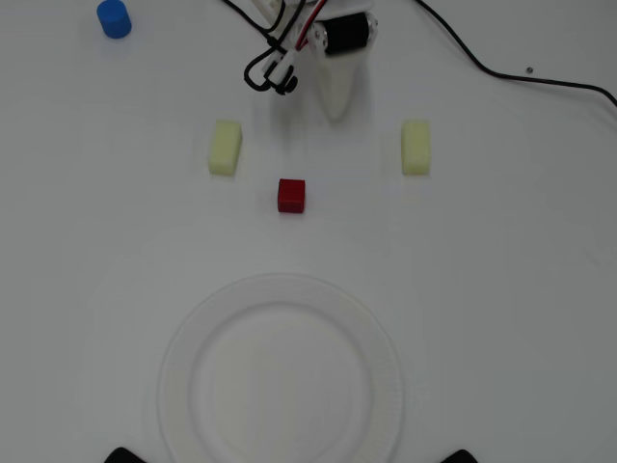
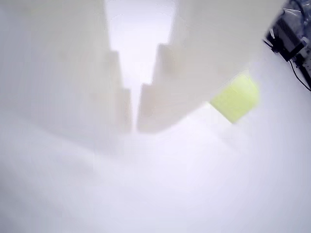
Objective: Grasp a red block and put it in the dish.
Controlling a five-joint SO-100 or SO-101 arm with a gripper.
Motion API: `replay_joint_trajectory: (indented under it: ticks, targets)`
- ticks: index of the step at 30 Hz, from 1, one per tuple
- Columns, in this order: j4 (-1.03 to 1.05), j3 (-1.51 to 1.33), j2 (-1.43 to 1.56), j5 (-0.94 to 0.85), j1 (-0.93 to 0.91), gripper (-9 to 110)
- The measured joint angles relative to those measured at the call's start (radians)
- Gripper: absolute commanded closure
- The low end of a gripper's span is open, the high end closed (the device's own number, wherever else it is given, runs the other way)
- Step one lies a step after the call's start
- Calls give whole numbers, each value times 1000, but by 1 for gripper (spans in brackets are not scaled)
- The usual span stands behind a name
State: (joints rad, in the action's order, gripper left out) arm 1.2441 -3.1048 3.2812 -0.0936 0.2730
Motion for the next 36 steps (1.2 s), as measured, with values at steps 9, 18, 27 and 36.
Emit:
replay_joint_trajectory:
  ticks: [9, 18, 27, 36]
  targets:
    - [0, 0, 0, 0, 2, 101]
    - [0, 0, 0, 0, 2, 101]
    - [0, 0, 0, 5, 2, 101]
    - [6, 227, -51, 51, -149, 101]
